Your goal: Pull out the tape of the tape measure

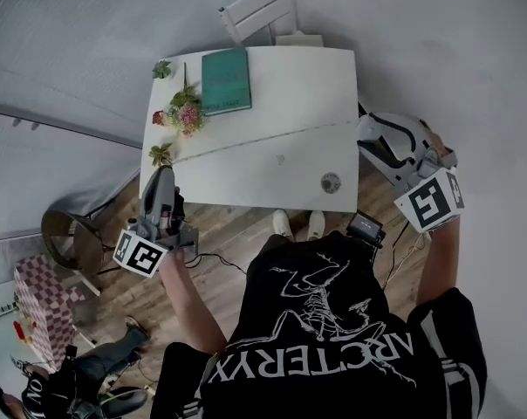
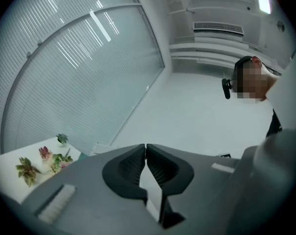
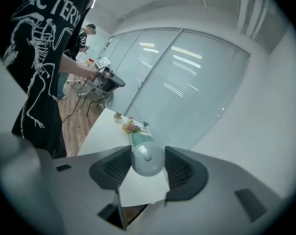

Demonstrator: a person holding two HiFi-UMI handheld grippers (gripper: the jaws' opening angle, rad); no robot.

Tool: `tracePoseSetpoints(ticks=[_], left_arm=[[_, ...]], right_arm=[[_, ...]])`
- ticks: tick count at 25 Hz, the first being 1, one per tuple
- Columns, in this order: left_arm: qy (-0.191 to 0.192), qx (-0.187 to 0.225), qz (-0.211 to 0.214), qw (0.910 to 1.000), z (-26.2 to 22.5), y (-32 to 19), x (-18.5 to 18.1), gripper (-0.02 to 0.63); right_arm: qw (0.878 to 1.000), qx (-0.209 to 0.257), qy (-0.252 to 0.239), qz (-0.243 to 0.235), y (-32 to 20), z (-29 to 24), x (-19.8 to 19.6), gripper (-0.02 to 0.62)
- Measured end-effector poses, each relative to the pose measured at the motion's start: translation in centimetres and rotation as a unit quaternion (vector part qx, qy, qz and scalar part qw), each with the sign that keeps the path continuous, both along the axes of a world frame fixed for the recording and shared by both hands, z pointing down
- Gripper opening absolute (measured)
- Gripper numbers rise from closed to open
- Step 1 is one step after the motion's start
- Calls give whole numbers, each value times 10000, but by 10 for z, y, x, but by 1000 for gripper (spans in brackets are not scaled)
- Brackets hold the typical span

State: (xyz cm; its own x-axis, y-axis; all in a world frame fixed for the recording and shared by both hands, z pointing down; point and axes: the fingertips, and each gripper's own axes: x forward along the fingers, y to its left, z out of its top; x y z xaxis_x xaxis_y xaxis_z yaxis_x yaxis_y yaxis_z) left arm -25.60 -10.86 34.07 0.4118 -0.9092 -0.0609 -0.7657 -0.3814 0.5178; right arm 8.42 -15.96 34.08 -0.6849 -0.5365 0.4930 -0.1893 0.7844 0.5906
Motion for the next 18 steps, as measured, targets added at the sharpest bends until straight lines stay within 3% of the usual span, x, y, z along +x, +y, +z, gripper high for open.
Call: tracePoseSetpoints(ticks=[5, 9, 18], left_arm=[[-129, 73, -853, 9962, -10, 9, -50, 21], [-383, -53, -698, 9968, 1, 1, -29, 23], [-330, -145, -777, 9963, 13, -11, -25, 23]], right_arm=[[9964, 167, -628, 543, -15, -22, 35, 218], [9925, 117, -794, 918, -18, -16, 37, 218], [9882, 457, -936, 1125, -15, -1, 26, 218]])
